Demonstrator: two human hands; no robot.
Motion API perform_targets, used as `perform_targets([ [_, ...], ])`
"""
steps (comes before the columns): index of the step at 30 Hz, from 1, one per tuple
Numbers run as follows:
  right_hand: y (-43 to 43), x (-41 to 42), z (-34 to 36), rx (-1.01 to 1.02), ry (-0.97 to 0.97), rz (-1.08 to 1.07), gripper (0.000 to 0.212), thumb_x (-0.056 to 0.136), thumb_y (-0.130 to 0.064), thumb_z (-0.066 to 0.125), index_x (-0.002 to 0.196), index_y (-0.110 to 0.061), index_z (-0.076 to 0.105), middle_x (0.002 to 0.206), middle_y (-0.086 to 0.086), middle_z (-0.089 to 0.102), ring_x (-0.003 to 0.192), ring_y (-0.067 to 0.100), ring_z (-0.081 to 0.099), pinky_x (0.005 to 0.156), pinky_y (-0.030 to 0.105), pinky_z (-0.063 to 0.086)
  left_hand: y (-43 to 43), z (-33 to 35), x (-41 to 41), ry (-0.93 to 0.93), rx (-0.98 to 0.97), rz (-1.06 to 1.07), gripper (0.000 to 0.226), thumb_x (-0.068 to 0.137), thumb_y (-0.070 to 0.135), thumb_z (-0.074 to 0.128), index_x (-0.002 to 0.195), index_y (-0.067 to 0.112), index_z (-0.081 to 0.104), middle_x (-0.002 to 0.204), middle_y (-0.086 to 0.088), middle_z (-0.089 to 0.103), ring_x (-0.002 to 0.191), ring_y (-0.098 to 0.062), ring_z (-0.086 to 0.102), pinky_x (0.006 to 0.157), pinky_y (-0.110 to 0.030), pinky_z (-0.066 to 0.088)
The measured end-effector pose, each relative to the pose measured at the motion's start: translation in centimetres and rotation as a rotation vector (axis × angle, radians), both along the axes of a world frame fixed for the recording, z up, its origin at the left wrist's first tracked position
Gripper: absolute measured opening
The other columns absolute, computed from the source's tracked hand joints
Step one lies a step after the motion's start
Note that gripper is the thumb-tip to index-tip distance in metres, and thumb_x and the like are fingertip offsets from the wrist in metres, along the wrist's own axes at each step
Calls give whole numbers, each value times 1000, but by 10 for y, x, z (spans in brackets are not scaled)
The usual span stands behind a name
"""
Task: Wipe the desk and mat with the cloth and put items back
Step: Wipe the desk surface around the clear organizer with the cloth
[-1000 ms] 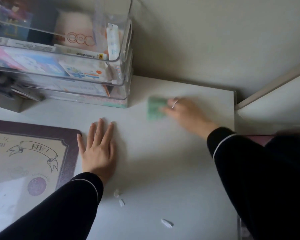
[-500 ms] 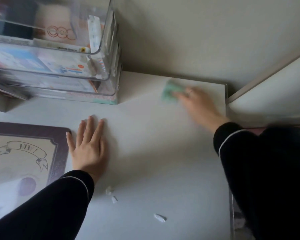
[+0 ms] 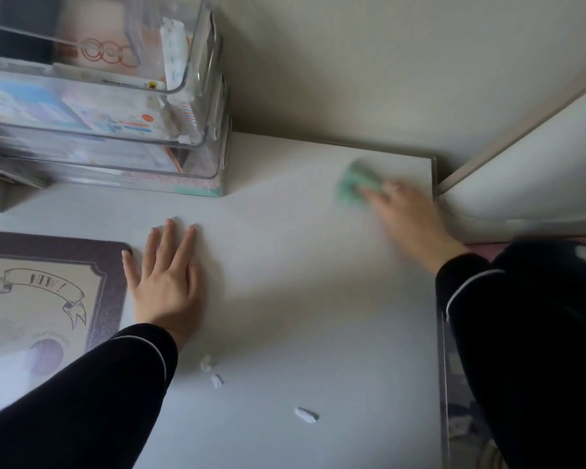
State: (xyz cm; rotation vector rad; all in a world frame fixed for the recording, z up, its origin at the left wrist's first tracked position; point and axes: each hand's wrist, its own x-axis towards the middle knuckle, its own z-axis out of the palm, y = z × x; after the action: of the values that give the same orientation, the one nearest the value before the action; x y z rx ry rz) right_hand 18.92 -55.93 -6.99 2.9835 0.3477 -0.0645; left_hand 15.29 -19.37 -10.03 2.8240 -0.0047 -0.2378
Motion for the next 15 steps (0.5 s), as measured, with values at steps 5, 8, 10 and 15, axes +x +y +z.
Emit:
perform_targets([
  [5, 1, 0, 1, 50, 44, -672, 58, 90, 0, 43, 146, -8, 31, 128, 22, 47, 106, 41, 54, 84, 47, 48, -1, 4, 1, 4, -7, 3, 56, 92, 29, 26, 148, 35, 26, 159, 4, 15, 147, -15, 6, 116, -49, -5],
  [8, 50, -46, -7, 126, 48, -224, 61, 83, 3, 33, 142, -9, 41, 109, 18, 55, 84, 38, 57, 66, 45, 51, 0, 5, 0, 24, 3, 0, 55, 96, 24, 33, 149, 35, 23, 160, 5, 11, 147, -13, 3, 117, -50, -6],
  [10, 53, -64, -4, 175, 67, 41, 61, 76, 2, 31, 131, -10, 57, 96, 16, 60, 71, 35, 58, 57, 41, 51, 0, 6, 0, 40, 10, -8, 56, 96, 24, 33, 149, 36, 20, 160, 6, 9, 147, -12, 1, 117, -49, -6],
  [15, -15, -10, 0, 25, -3, -366, 62, 85, 4, 44, 144, -14, 40, 118, 25, 53, 93, 43, 58, 73, 48, 49, -2, 9, -1, 45, 10, -7, 56, 97, 23, 32, 150, 35, 20, 160, 5, 8, 147, -13, 0, 117, -50, -6],
])
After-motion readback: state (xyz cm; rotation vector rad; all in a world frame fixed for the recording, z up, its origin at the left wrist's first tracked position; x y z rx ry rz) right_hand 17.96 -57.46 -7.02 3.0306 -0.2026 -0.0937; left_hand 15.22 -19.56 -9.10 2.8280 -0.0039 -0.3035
